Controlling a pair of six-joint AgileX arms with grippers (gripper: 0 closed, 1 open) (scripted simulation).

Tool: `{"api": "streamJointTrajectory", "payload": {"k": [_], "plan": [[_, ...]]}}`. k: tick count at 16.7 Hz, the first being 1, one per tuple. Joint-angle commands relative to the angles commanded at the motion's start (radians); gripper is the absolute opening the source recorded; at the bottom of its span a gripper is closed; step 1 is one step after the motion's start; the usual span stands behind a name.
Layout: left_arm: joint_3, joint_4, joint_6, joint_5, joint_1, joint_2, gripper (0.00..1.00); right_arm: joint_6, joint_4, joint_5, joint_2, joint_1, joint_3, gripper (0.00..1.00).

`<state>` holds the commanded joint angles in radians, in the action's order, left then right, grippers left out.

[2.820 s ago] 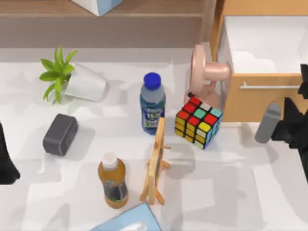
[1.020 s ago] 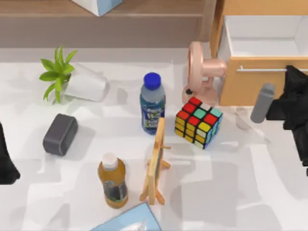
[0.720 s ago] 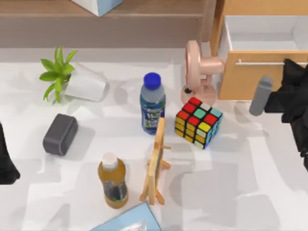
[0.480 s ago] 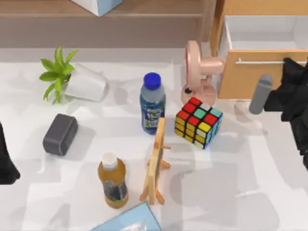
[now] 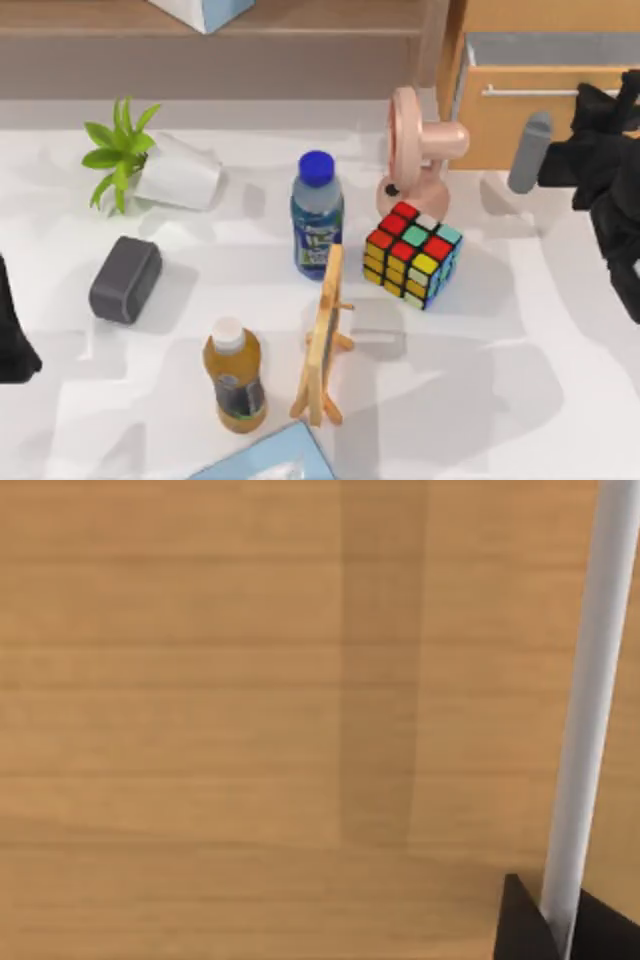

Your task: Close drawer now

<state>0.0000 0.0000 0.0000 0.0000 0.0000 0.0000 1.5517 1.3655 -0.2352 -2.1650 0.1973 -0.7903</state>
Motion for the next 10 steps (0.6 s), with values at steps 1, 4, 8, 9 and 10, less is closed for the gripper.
{"api": "streamJointTrajectory", "payload": {"k": [1,4,8,9,10], "plan": [[0.000,0.000,0.000,0.000,0.000,0.000,1.00,0.000,-0.012,0.004,-0.007,-0.002,-0.018,0.00],[0.000,0.000,0.000,0.000,0.000,0.000,1.00,0.001,-0.018,0.007,-0.012,-0.003,-0.028,0.00],[0.000,0.000,0.000,0.000,0.000,0.000,1.00,-0.001,-0.024,0.005,-0.014,-0.007,-0.037,0.00],[0.000,0.000,0.000,0.000,0.000,0.000,1.00,-0.001,-0.033,0.006,-0.022,-0.014,-0.057,0.00],[0.000,0.000,0.000,0.000,0.000,0.000,1.00,0.000,-0.047,0.007,-0.034,-0.020,-0.083,0.00]]}}
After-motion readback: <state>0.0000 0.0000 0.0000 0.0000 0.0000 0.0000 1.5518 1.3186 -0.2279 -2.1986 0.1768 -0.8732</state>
